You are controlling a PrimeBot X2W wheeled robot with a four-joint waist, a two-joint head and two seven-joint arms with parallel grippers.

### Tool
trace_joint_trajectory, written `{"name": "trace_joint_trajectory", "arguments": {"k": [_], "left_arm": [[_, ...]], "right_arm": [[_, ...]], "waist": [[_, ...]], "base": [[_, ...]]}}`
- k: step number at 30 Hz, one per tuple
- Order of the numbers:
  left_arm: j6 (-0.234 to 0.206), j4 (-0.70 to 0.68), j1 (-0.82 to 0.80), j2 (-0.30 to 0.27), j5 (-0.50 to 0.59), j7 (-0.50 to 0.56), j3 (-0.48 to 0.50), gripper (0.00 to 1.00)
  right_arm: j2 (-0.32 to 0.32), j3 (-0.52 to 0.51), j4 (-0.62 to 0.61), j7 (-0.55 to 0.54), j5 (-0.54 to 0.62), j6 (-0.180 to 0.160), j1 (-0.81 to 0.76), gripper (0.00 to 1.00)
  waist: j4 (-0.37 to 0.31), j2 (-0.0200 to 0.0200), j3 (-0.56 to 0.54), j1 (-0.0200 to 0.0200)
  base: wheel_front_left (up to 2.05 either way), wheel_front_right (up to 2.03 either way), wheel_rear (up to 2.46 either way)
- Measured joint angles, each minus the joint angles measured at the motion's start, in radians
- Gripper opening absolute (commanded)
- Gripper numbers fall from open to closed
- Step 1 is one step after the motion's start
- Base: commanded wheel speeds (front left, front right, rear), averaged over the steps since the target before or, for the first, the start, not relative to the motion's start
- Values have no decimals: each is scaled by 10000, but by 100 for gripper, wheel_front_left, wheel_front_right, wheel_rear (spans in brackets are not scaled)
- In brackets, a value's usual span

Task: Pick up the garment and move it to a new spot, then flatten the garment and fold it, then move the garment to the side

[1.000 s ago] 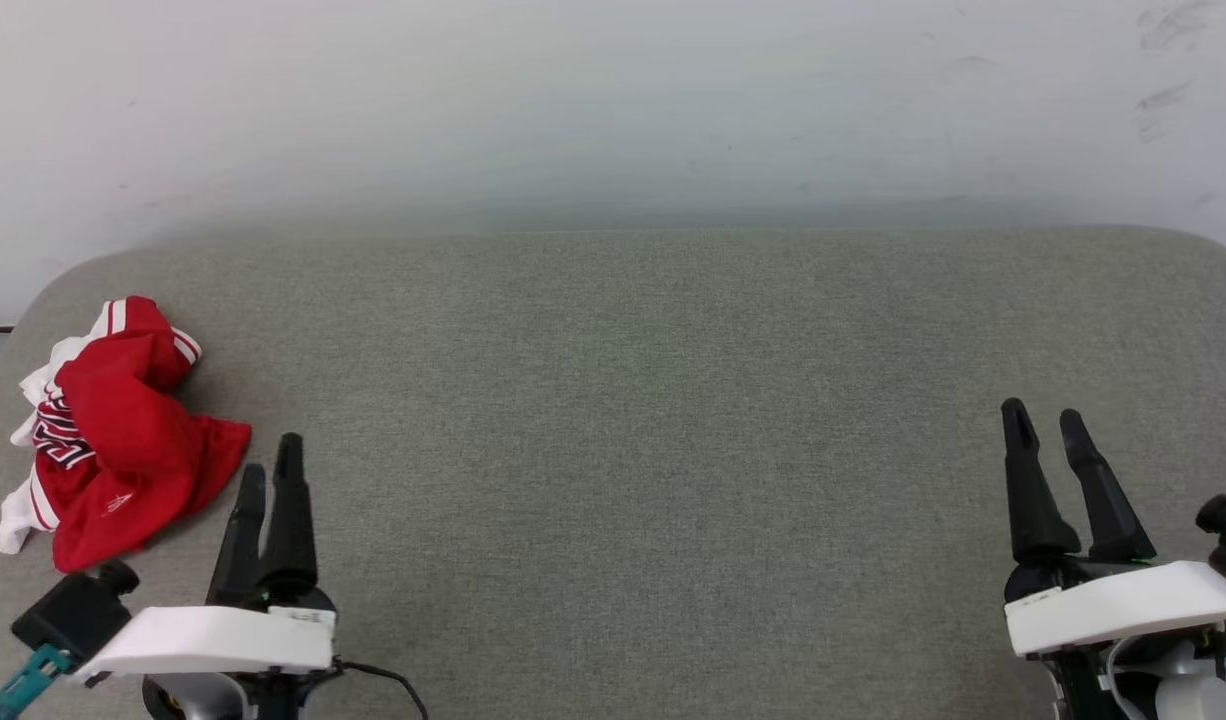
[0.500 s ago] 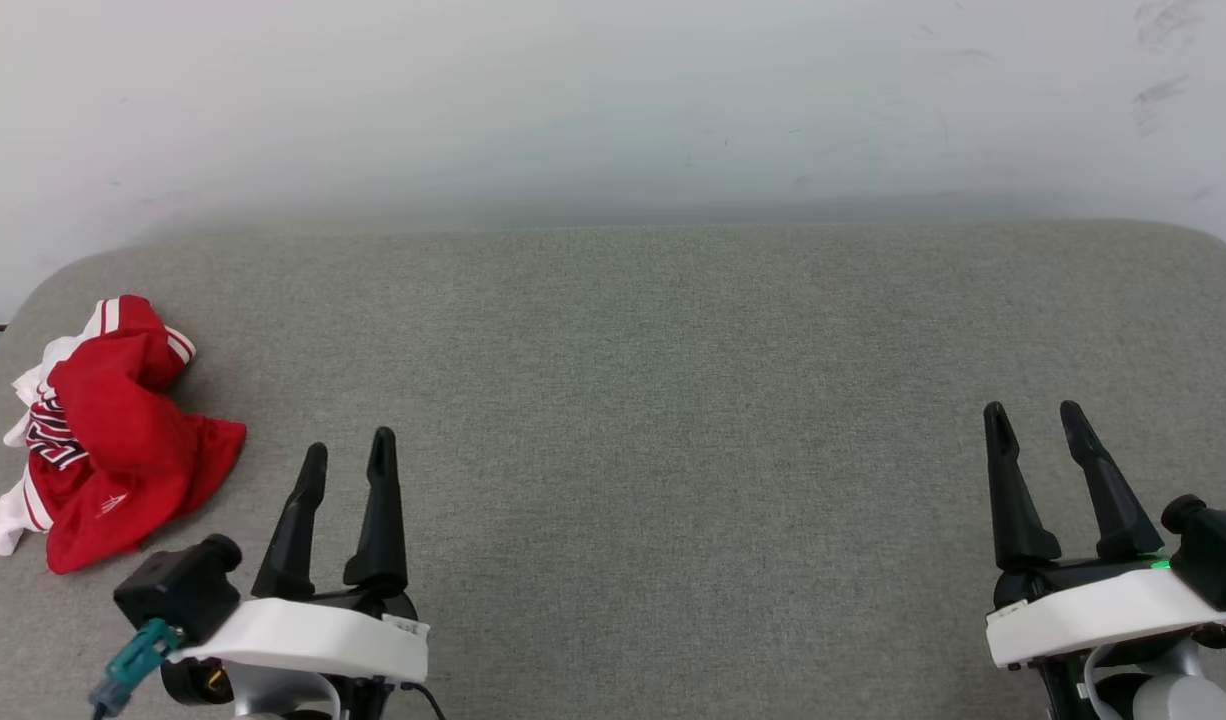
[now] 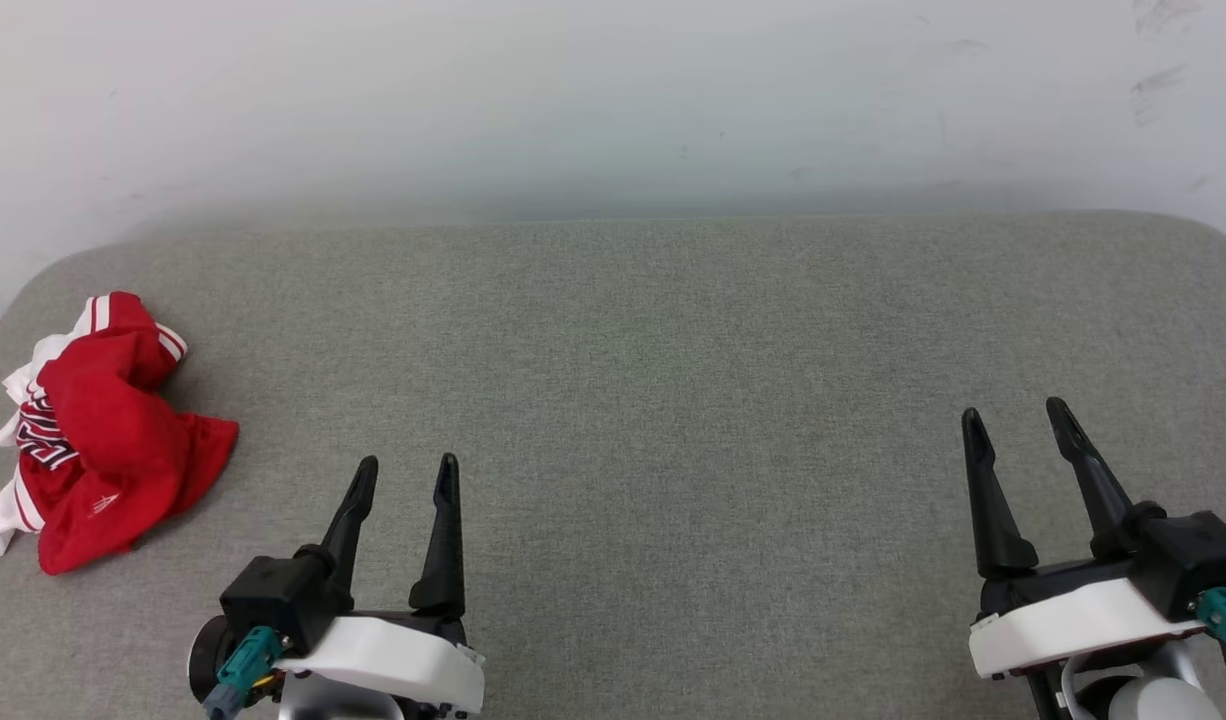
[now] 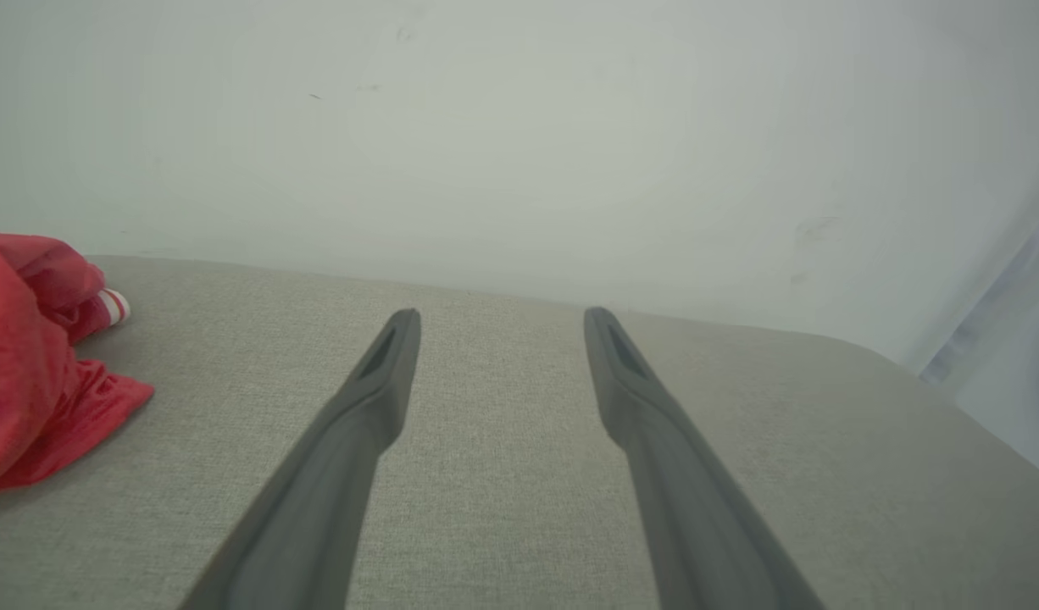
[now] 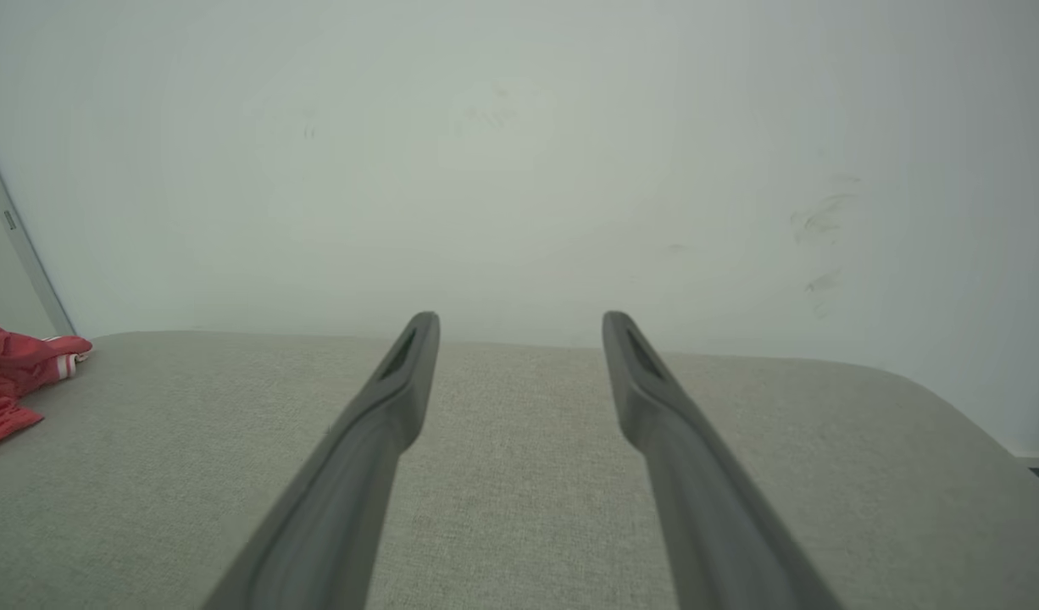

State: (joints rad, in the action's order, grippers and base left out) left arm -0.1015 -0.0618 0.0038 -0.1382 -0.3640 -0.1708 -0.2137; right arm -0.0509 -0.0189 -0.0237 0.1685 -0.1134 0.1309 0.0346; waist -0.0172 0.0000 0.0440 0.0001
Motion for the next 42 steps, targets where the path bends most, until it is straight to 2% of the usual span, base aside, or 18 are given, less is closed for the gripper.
{"name": "trace_joint_trajectory", "arguments": {"k": [6,15,19,24,29,42], "left_arm": [[-125,88,-7,-27,150,-132,-255,100],[234,52,49,242,690,-328,123,100],[508,90,143,479,813,-422,493,100],[1058,267,348,784,652,-525,1131,100],[1547,525,400,853,1273,-617,1300,100],[1557,639,428,871,2121,-849,1162,100]], "right_arm": [[0,48,-17,161,650,0,-15,100],[0,-71,-146,353,947,0,-30,100],[0,-104,-94,430,717,2,-107,100],[-2,-240,228,516,-247,0,-185,100],[0,-86,334,612,-213,2,-223,100],[-2,98,267,878,619,2,-238,100]], "waist": [[-13,0,30,-1],[-19,0,96,0],[-26,0,99,0],[-38,0,92,-1],[-57,0,117,0],[72,0,135,-1]], "base": [[0,0,0],[0,0,0],[0,0,0],[0,0,0],[0,0,0],[0,0,0]]}}
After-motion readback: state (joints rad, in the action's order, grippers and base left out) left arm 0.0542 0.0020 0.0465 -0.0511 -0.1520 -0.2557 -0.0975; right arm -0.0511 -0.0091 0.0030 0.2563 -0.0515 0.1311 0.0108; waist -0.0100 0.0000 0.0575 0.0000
